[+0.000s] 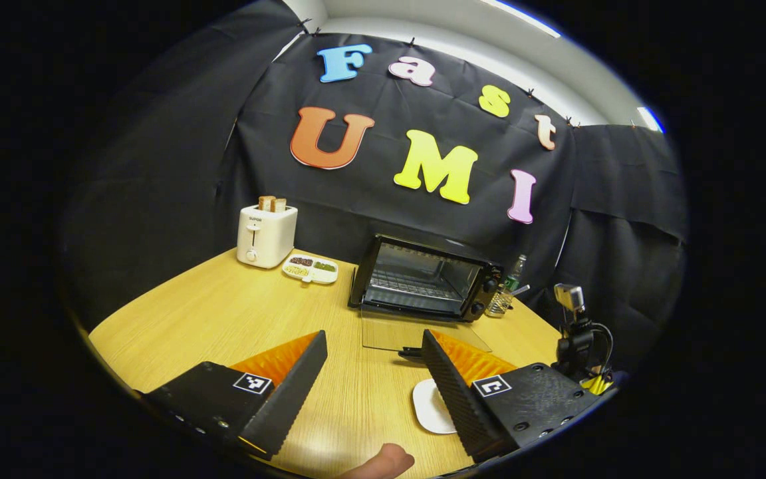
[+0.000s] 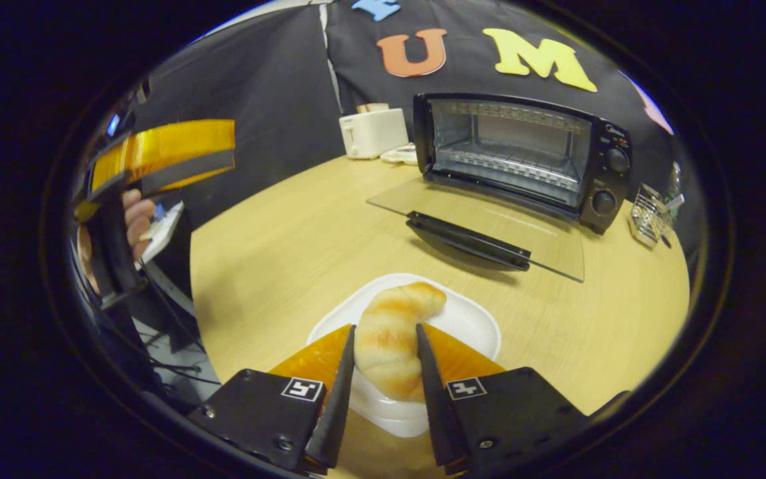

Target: Open the electric oven with the left hand, put the food in, and close the electric oven.

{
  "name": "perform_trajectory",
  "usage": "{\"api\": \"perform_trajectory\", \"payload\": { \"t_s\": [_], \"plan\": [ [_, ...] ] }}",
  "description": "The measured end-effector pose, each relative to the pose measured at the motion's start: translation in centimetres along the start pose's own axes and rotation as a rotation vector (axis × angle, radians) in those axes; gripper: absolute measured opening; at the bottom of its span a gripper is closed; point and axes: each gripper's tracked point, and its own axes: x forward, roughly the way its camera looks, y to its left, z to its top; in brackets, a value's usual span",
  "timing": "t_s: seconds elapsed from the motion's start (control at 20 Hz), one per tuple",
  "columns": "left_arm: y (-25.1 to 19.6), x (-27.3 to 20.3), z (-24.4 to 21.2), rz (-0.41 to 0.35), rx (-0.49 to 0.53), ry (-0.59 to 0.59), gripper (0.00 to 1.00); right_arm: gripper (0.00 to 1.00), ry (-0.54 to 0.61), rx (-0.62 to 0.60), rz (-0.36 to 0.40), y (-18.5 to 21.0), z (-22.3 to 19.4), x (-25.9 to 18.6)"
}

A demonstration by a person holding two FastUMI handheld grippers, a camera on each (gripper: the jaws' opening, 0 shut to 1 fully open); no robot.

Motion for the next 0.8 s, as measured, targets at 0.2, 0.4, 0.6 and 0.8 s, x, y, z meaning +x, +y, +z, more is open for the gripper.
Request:
{"api": "perform_trajectory", "payload": {
  "t_s": [0.2, 0.4, 0.6, 0.8],
  "plan": [
    [-1.4, -0.1, 0.9, -0.060, 0.035, -0.053, 0.94, 0.53, -0.153, 0.148, 0.031, 0.7, 6.8, -1.8],
    [-2.3, 0.1, 0.9, -0.075, 0.055, -0.059, 0.94, 0.52, -0.273, 0.362, 0.015, -2.9, 13.4, 0.2],
    [-2.7, 0.3, 0.5, -0.075, 0.051, -0.033, 0.94, 0.51, -0.406, 0.496, -0.088, -9.4, 19.1, 4.2],
    [-2.2, 0.4, 0.1, -0.055, 0.063, -0.005, 0.94, 0.51, -0.548, 0.771, -0.178, -15.2, 22.4, 9.1]
  ]
}}
